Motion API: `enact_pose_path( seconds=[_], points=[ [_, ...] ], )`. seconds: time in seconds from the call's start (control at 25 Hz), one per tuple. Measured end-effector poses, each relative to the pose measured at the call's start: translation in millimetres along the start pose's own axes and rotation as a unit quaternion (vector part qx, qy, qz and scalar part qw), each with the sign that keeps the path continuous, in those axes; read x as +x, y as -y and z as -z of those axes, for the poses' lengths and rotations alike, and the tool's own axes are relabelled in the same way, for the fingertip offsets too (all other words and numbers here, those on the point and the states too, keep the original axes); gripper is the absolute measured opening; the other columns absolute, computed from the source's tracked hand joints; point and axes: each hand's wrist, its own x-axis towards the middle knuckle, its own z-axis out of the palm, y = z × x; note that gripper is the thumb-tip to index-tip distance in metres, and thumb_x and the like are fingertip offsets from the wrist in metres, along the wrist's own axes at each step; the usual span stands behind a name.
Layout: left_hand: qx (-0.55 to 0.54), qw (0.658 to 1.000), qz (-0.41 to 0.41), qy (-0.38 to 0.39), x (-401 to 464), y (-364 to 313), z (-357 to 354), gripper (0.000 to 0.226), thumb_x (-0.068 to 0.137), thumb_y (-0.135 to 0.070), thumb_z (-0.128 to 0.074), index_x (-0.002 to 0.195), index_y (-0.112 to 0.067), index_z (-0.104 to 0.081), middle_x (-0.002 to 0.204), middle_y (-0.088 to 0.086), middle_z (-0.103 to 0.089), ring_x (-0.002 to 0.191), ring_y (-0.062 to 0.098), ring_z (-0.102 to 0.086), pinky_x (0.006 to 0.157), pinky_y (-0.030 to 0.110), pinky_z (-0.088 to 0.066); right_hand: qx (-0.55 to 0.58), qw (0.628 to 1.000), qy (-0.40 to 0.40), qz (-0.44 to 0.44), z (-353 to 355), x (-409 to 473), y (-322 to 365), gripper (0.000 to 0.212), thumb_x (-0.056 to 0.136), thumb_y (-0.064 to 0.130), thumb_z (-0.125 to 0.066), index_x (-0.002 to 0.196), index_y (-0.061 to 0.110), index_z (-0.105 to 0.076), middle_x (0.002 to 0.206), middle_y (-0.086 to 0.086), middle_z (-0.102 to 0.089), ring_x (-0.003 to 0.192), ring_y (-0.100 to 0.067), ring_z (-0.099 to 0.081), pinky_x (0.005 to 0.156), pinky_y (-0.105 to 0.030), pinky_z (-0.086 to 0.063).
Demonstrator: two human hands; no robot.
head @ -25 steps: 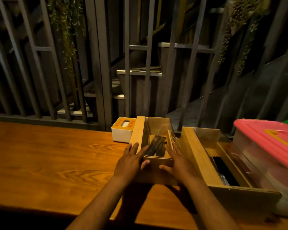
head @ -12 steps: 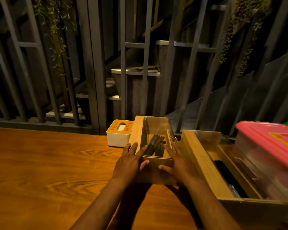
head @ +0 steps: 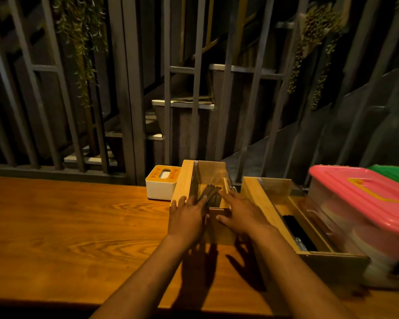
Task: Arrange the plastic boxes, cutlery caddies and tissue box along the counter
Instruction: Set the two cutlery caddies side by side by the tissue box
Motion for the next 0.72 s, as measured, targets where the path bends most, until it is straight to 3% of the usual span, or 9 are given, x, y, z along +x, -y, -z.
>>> enact_pose_path(
  seconds=[0.16, 0.28, 0.4, 0.52, 0.72],
  points=[
    [-0.121, 0.987, -0.080, -0.066, -38, -52, 12, 0.042, 0.095, -0.042, -0.047, 0.137, -0.037, -0.047, 0.136, -0.007, -0.056, 0.128, 0.017, -0.046, 0.106, 0.036, -0.035, 0.094, 0.991, -0.092, 0.006, 28, -68, -69, 0.064, 0.079, 0.055, -0.064, 0.137, 0.041, -0.043, 0.147, 0.006, -0.043, 0.130, -0.016, -0.043, 0.103, -0.039, -0.043],
    [-0.192, 0.973, -0.117, -0.053, -63, -104, 0, 0.045, 0.093, -0.045, -0.044, 0.137, -0.038, -0.048, 0.142, -0.008, -0.050, 0.132, 0.014, -0.039, 0.107, 0.032, -0.033, 0.075, 0.993, -0.081, -0.041, 45, -120, -143, 0.071, 0.073, 0.066, -0.064, 0.136, 0.038, -0.047, 0.146, 0.009, -0.044, 0.133, -0.014, -0.040, 0.107, -0.036, -0.037],
    [-0.178, 0.978, -0.101, -0.032, -73, -156, -20, 0.049, 0.096, -0.052, -0.038, 0.145, -0.045, -0.031, 0.156, -0.008, -0.029, 0.144, 0.014, -0.019, 0.115, 0.034, -0.023, 0.038, 0.998, -0.010, -0.051, 47, -150, -196, 0.083, 0.065, 0.075, -0.060, 0.140, 0.048, -0.035, 0.154, 0.011, -0.029, 0.142, -0.015, -0.027, 0.113, -0.044, -0.031],
    [-0.135, 0.988, -0.080, -0.003, -75, -189, -40, 0.055, 0.096, -0.059, -0.032, 0.147, -0.049, -0.017, 0.163, -0.008, -0.011, 0.148, 0.017, -0.006, 0.118, 0.037, -0.015, 0.012, 1.000, -0.024, 0.012, 31, -155, -225, 0.081, 0.071, 0.068, -0.059, 0.140, 0.059, -0.017, 0.158, 0.017, -0.007, 0.148, -0.017, -0.006, 0.117, -0.049, -0.022],
    [-0.117, 0.991, -0.028, -0.053, -82, -202, -68, 0.052, 0.096, -0.059, -0.031, 0.146, -0.051, -0.019, 0.162, -0.011, -0.012, 0.146, 0.012, -0.019, 0.114, 0.034, -0.030, 0.019, 0.997, -0.046, 0.067, 26, -147, -240, 0.072, 0.084, 0.053, -0.059, 0.138, 0.063, -0.011, 0.156, 0.022, -0.004, 0.148, -0.012, 0.003, 0.119, -0.047, -0.015]
  ],
)
